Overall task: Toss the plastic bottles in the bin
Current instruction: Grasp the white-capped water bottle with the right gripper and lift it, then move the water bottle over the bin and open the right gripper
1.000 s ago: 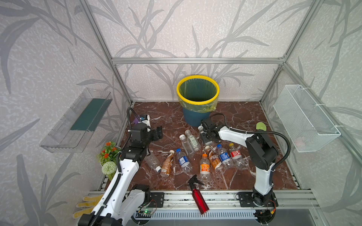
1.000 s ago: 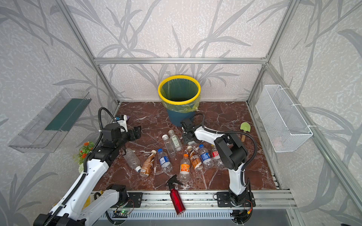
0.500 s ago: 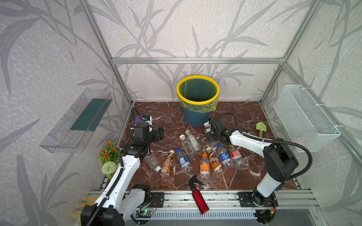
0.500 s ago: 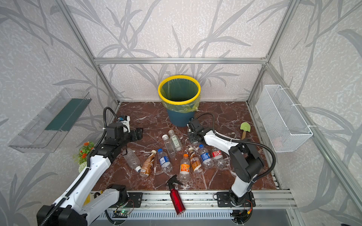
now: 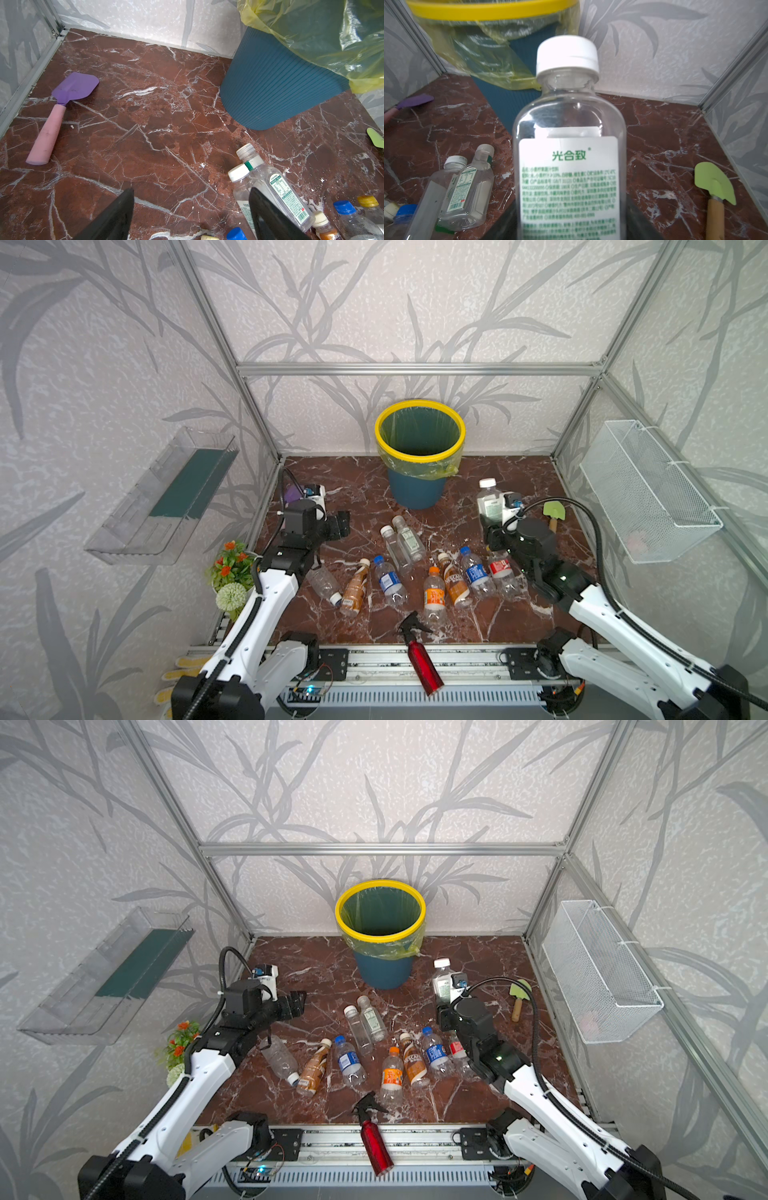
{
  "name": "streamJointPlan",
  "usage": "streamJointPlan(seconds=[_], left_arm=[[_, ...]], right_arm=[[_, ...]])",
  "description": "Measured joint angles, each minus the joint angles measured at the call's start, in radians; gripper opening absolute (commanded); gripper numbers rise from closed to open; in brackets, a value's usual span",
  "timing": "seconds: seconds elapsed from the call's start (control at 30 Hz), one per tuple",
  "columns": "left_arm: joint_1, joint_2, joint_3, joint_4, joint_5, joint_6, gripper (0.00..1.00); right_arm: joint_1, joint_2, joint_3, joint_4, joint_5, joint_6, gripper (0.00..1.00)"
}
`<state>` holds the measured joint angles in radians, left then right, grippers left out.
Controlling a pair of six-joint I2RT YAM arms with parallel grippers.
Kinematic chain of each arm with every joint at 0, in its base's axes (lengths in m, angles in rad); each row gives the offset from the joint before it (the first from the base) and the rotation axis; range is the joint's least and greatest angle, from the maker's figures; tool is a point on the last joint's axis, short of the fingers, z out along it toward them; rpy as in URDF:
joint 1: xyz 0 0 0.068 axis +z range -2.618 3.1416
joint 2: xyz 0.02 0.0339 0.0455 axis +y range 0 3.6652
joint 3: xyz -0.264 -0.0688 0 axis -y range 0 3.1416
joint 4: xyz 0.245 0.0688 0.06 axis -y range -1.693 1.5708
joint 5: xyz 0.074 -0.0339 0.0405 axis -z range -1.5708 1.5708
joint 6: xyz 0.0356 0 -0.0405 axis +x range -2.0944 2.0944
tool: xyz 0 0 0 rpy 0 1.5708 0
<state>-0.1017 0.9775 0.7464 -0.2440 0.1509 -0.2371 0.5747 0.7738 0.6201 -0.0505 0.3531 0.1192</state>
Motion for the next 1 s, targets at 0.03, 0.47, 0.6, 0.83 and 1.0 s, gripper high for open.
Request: streamJointPlan(seconds=[0.03, 0.47, 0.6, 0.83, 1.0], left_arm=[[0.000, 0.000, -0.001, 0.005, 0.004, 0.001, 0.85], [-0.010, 0.002, 0.005, -0.003, 0.045, -0.018, 0.84], [-0.028, -0.006, 0.007, -0.059, 0.010, -0.059, 0.85], [-0.039, -0.177, 0.003, -0.253, -0.182, -0.261, 0.97], [-0.038, -0.280, -0.005, -0.393, -0.290, -0.410, 0.99]], right_arm=[[0.003, -0.072, -0.021, -0.001, 0.008, -0.016, 0.61], [0.039, 0.175, 0.257, 0.248, -0.090, -0.215, 0.64], [0.022, 0.645, 0.832, 0.238, -0.232, -0.165, 0.91], [-0.043, 0.842, 0.970, 0.159, -0.313, -0.085, 0.99], [-0.072, 0.716, 0.753, 0.113, -0.289, -0.081, 0.99]])
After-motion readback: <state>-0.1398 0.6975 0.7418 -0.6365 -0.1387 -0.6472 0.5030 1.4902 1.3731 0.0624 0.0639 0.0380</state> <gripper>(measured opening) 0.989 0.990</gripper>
